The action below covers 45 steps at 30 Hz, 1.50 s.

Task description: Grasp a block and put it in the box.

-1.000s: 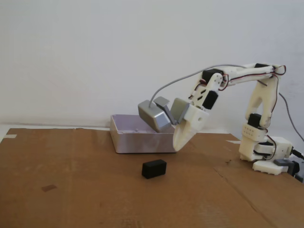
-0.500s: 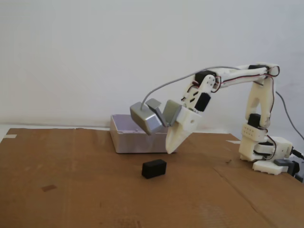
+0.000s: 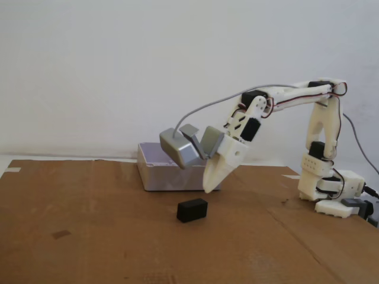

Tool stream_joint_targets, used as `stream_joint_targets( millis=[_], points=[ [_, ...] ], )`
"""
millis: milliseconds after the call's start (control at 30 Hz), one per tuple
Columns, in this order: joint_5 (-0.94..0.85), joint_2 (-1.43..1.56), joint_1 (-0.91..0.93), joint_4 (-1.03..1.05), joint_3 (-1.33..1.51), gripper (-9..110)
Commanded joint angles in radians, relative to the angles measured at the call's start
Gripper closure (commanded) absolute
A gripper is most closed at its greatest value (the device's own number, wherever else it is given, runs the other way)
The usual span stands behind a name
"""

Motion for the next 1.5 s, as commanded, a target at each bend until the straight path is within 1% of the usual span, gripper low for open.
stream_joint_targets(
  millis=[0, 1000, 1200, 1467],
  points=[
    [-0.009, 0.031, 0.015, -0.091, -0.123, 101],
    [-0.009, 0.032, 0.014, -0.078, -0.126, 101],
    [-0.011, 0.021, 0.014, 0.094, -0.202, 101],
    [-0.011, -0.072, 0.003, 0.100, -0.298, 101]
  ],
)
